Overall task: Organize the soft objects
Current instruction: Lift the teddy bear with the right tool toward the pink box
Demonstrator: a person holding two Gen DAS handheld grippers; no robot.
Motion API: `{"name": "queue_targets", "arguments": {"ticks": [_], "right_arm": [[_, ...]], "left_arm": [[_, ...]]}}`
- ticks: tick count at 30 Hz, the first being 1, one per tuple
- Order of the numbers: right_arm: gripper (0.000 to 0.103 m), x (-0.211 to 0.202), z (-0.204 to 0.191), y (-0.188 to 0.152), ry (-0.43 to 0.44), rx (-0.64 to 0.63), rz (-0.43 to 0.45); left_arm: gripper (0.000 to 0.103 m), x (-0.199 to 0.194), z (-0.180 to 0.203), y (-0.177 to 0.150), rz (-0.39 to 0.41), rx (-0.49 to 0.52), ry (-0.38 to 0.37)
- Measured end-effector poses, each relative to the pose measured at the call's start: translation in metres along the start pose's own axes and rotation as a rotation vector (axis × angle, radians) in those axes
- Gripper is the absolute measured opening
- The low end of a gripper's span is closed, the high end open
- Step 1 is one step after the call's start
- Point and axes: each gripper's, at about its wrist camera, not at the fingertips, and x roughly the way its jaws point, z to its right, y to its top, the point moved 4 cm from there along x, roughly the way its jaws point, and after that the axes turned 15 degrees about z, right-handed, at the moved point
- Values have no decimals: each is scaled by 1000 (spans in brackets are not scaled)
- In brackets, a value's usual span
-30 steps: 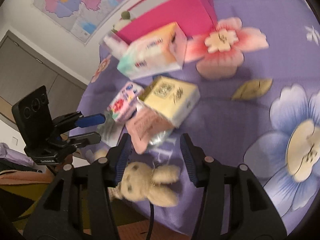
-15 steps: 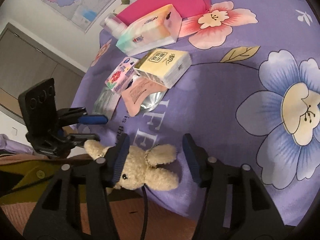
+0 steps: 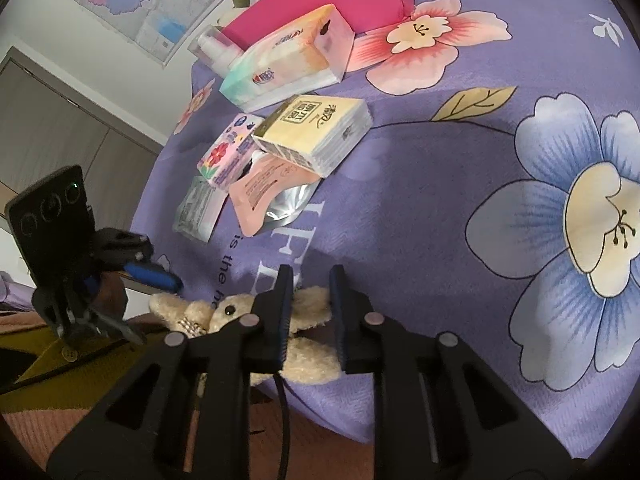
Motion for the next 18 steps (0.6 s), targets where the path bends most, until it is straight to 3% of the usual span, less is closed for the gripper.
{"name": "queue_targets", "arguments": {"ticks": [3, 5, 7, 11, 15, 18], "right_arm": [[20, 0, 1, 0, 7, 14, 4], [20, -1, 4, 1, 19, 43, 13], [21, -2, 7, 1, 34, 70, 20], [36, -5, 13, 3, 85, 143, 38], [46, -6, 10, 4, 105, 140, 42], [46, -1, 3, 4, 96, 107, 51]], "left_arm": [[23, 6, -6, -2, -24, -7, 44], [19, 6, -14, 3, -1, -36, 63], [18, 0, -20, 9, 40, -39, 87], [18, -13, -38, 22, 106, -59, 158], [18, -14, -53, 22, 115, -85, 179], [20, -13, -63, 18, 99, -92, 237]]}}
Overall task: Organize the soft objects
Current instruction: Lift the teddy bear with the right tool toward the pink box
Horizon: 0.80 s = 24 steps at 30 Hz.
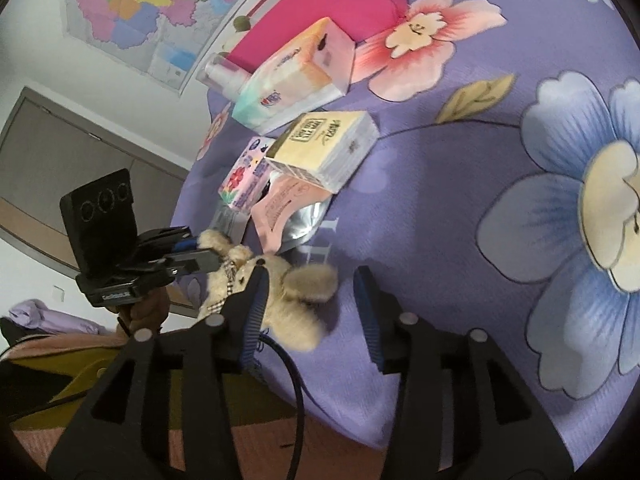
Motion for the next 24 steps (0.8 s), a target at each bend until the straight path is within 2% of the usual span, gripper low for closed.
{"name": "queue_targets", "arguments": {"ticks": [2, 4, 5, 8, 12, 13, 15, 19, 24], "right_arm": [[46, 5, -6, 0, -13, -41, 5], [38, 9, -13, -2, -27, -83, -5], [27, 12, -15, -5, -31, -102, -23], [22, 15, -16, -7, -43, -116, -23], [20, 15, -17, -4, -37, -103, 1], [20, 15, -19, -2, -36, -107, 7], [19, 12, -17, 1, -39, -116, 14], [19, 8, -26, 11, -40, -140, 36], [19, -2, -47, 37, -21, -201, 107]], "left_arm": [[28, -1, -5, -2, -1, -17, -2], [39, -6, -8, -4, -2, -19, 12], [41, -7, -6, -6, 0, -15, 18], [43, -10, -1, -11, -17, -1, 5], [39, -5, 14, -16, -37, 30, -15], [31, -3, 16, -16, -43, 29, -21], [28, -1, 18, -13, -38, 28, -13], [25, -10, 21, 1, 5, 30, -27], [25, -25, 27, 32, 94, 66, -10]]}}
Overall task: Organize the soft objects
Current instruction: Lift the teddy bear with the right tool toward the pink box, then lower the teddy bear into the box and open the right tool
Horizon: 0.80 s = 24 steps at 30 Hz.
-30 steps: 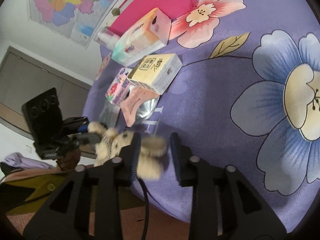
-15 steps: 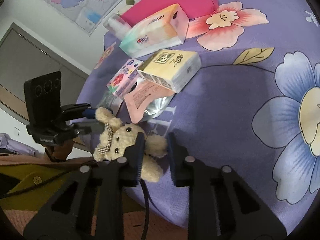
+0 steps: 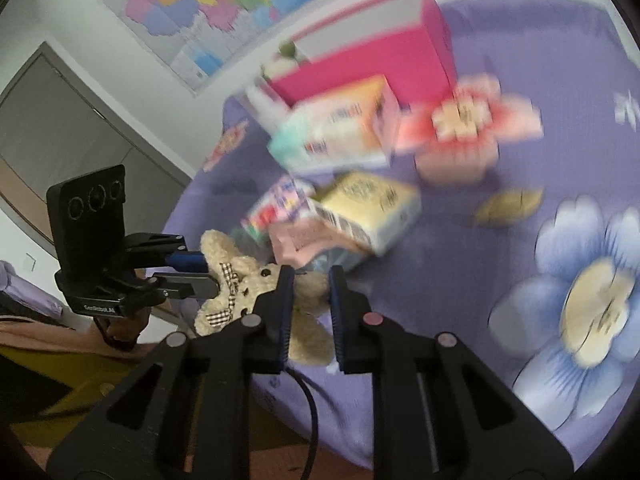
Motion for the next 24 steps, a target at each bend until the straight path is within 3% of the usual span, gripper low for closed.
{"name": "queue_targets", "arguments": {"ticks": [8, 18, 24], "right_arm": [[19, -3, -20, 66, 33, -82, 138], [19, 14, -20, 124, 43, -118, 214], [19, 29, -26, 164, 43, -152, 259]], "left_arm": [[25, -3, -17, 56, 103, 17, 50], [25, 3, -35, 110, 176, 50, 141], [25, 11, -56, 151, 203, 77, 245]]}}
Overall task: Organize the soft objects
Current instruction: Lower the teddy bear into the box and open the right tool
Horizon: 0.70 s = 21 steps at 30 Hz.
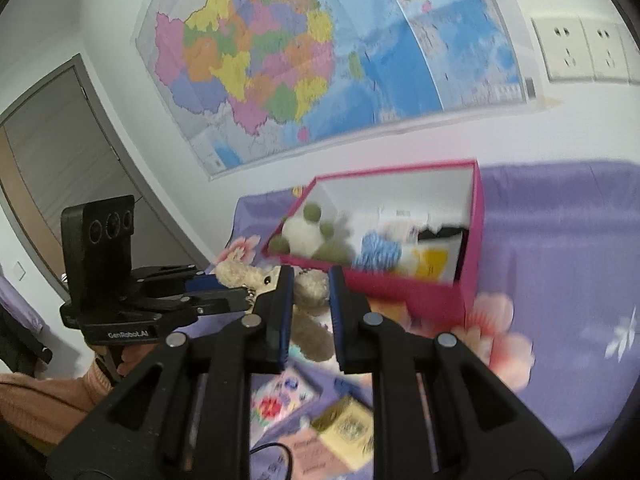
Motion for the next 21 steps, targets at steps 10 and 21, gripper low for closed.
{"name": "queue_targets", "arguments": {"ticks": [10, 21], "right_arm": [[19, 61, 30, 23, -38, 47, -7], [24, 113, 72, 0, -124, 127, -100]], "left_arm": [[25, 51, -42, 30, -47, 11, 169], [27, 82, -77, 28, -104, -6, 319]]}}
